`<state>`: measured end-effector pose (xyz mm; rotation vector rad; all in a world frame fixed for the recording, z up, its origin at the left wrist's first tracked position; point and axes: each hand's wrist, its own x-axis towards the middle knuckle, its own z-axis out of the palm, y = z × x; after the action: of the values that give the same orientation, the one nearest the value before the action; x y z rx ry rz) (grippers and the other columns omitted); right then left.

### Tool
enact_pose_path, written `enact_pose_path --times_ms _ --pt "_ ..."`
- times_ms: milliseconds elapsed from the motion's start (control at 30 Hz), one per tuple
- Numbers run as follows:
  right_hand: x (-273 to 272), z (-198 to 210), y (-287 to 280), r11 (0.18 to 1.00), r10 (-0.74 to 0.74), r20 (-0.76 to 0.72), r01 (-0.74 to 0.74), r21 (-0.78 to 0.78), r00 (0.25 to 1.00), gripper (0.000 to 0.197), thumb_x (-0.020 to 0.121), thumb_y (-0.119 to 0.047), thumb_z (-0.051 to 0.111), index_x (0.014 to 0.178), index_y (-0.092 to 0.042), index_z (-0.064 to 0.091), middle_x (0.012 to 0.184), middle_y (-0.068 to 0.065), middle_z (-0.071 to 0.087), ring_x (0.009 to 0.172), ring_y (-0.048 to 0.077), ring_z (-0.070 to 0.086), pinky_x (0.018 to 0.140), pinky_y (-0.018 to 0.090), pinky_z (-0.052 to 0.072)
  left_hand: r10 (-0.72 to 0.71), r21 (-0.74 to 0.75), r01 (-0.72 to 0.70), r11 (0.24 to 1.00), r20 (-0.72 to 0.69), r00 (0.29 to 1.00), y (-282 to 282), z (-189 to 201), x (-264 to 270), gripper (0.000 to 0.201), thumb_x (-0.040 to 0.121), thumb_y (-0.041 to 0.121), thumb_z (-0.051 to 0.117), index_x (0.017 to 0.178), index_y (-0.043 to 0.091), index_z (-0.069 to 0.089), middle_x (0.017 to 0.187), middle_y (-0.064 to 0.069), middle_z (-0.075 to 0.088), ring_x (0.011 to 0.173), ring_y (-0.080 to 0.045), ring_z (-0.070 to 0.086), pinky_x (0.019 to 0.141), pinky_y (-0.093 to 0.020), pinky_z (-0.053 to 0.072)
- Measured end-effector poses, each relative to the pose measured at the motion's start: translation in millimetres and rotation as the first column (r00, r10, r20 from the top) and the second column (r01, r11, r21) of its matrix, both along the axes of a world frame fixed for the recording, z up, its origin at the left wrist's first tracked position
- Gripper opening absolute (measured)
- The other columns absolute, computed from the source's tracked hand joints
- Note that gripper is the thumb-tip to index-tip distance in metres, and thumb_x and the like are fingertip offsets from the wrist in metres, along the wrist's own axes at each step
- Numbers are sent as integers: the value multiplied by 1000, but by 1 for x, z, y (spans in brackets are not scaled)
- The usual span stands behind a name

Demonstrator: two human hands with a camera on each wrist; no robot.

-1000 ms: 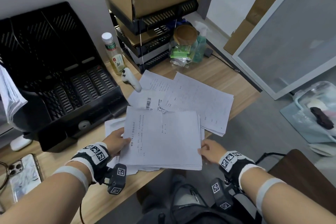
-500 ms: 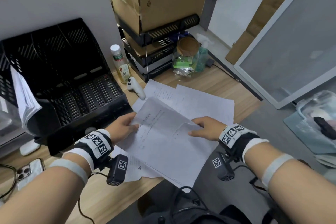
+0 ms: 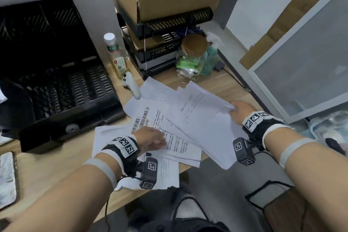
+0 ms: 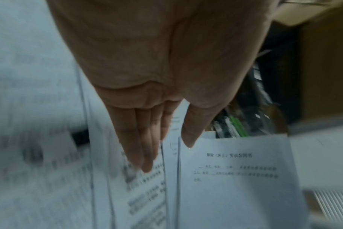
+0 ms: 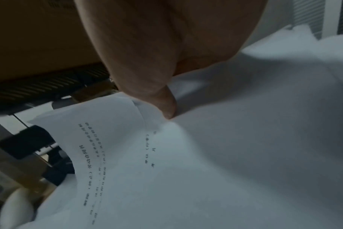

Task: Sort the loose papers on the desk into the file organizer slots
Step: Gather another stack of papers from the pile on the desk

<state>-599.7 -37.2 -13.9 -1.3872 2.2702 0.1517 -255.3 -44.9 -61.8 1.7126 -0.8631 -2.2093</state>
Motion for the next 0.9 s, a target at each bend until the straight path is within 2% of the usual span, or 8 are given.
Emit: enact_pose_path --times_ms 200,300,400,500,567,633,800,900 --pt "-3 -37 -61 954 283 -121 -266 142 951 16 90 -16 47 97 -16 61 114 13 65 108 36 60 89 36 49 264 135 -259 956 -22 964 -1 -20 -54 36 91 15 70 118 -6 59 116 -20 70 108 -33 70 93 -50 57" --pt "5 -51 -76 918 378 -107 -358 171 919 20 86 -14 51 102 -17 62 116 10 65 106 35 62 83 33 48 336 118 -330 937 -37 941 -7 -25 -71 23 91 11 70 109 3 58 110 -19 70 99 -33 69 96 -48 53" --pt "4 -68 -82 952 285 7 -284 111 959 42 82 -19 57 123 -16 50 126 14 54 113 38 54 90 37 47 395 50 -394 918 -25 918 -13 -35 -81 8 92 4 66 96 3 59 101 -19 70 89 -31 67 88 -42 54" --pt "5 -76 -84 983 166 150 -176 55 975 64 77 -22 67 134 -15 38 129 12 53 116 36 54 95 38 48 367 -23 -367 930 6 930 -16 -41 -85 29 90 4 65 118 -1 62 107 -22 74 93 -35 73 77 -42 61" --pt "5 -75 -86 986 128 227 -149 78 965 67 73 -26 70 133 -16 42 128 9 57 114 33 58 95 38 50 346 -64 -345 936 11 938 -18 -37 -89 34 91 4 61 125 3 60 111 -20 74 101 -39 72 88 -55 59" --pt "2 -71 -88 988 104 298 -134 81 949 52 71 -30 69 119 -18 54 118 6 65 101 28 63 88 36 53 351 -108 -350 930 -12 936 -24 -26 -90 33 95 4 57 127 9 59 116 -16 73 107 -39 70 95 -56 55" --pt "3 -24 -100 994 7 630 65 -91 777 44 84 -19 71 122 -13 50 112 2 62 97 21 60 85 33 48 350 -307 -377 874 -141 926 -48 28 -72 25 100 13 55 123 19 62 111 -1 77 105 -26 73 77 -40 60" --pt "19 17 -102 968 126 749 84 -235 650 40 84 -18 72 121 -17 56 108 -5 64 99 15 64 84 30 50 339 -454 -404 794 -222 914 -65 75 -56 24 101 7 51 118 19 63 111 -1 77 102 -21 74 84 -37 61"
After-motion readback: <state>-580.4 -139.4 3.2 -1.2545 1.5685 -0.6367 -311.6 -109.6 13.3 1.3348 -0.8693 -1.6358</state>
